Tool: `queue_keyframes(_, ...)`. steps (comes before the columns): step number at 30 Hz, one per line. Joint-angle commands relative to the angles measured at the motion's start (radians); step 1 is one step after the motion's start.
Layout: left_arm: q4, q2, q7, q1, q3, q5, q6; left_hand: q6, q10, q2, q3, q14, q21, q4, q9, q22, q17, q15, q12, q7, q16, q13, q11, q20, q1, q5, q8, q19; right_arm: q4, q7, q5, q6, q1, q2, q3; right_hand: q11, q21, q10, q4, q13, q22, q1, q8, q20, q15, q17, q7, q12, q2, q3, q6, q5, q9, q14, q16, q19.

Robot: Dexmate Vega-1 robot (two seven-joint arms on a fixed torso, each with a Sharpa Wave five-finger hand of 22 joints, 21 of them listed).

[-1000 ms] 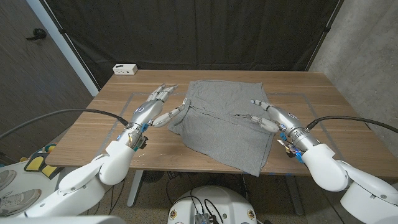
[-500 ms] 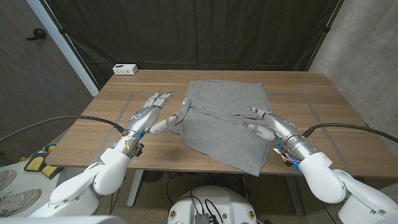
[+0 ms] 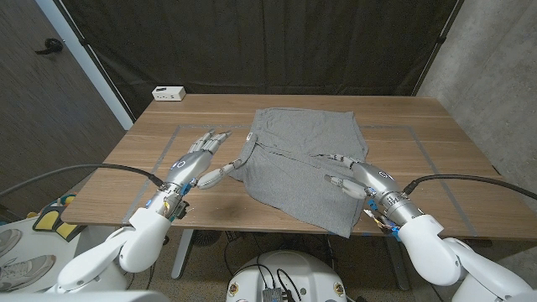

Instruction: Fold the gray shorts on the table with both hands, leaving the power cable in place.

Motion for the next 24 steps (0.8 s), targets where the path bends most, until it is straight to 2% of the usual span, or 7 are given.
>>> queue_keyframes(1,0.007,-0.016,-0.042,0.036,-0.048,0.012,-0.006,0.007,0.001,0.001,0.004,-0.009,-0.005,-0.010,0.002,0.006,0.001,-0.008,-0.002,-0.003,-0.001,0.006,-0.003,-0.005,0.016,-0.005,-0.001,-0.004,-0.009,-0.007,-0.012,-0.052,0.002,-0.003,-0.051,0.002,0.002,0.011,-0.001,0.003,0.006,0.011,0.001,0.004,0.000,0.003,0.001,-0.005,0.000,0.007,0.009,-0.002,0.005,0.012,0.000,0.008)
queue_keyframes(5,0.012,-0.020,-0.059,0.039,-0.054,0.018,-0.001,0.007,-0.001,0.001,0.005,-0.009,-0.005,-0.013,0.002,0.006,0.001,-0.009,-0.003,-0.001,-0.001,0.006,-0.001,-0.004,0.019,-0.006,-0.002,-0.004,-0.007,-0.016,-0.017,-0.072,0.008,-0.003,-0.076,-0.002,0.001,0.010,-0.001,0.003,0.006,0.011,0.000,0.004,0.000,0.003,0.000,-0.007,0.002,0.007,0.010,-0.003,0.005,0.012,-0.001,0.008)
queue_keyframes(15,0.014,-0.013,-0.114,0.054,-0.082,0.033,0.015,0.015,-0.001,-0.001,0.005,-0.009,-0.005,-0.023,0.002,0.006,0.001,-0.013,-0.007,-0.003,-0.001,0.006,-0.005,-0.018,0.027,-0.011,0.000,-0.001,-0.008,-0.043,-0.032,-0.121,0.013,-0.011,-0.136,-0.003,0.000,0.015,0.017,0.004,0.006,-0.004,-0.002,-0.001,-0.005,0.011,-0.002,-0.009,0.016,0.002,0.015,-0.006,0.006,0.010,0.001,0.012)
queue_keyframes(24,0.004,-0.004,-0.169,0.062,-0.100,0.071,0.049,0.066,0.005,-0.005,0.006,-0.009,-0.005,-0.042,0.003,0.006,0.001,-0.022,-0.008,-0.001,-0.001,0.006,-0.009,-0.022,0.043,-0.014,0.014,0.003,-0.011,-0.068,-0.034,-0.170,0.008,-0.022,-0.178,-0.001,-0.001,0.021,0.011,0.004,0.006,-0.002,-0.002,0.000,-0.005,0.009,-0.002,-0.010,0.002,-0.003,0.023,-0.008,0.006,0.014,0.000,0.014)
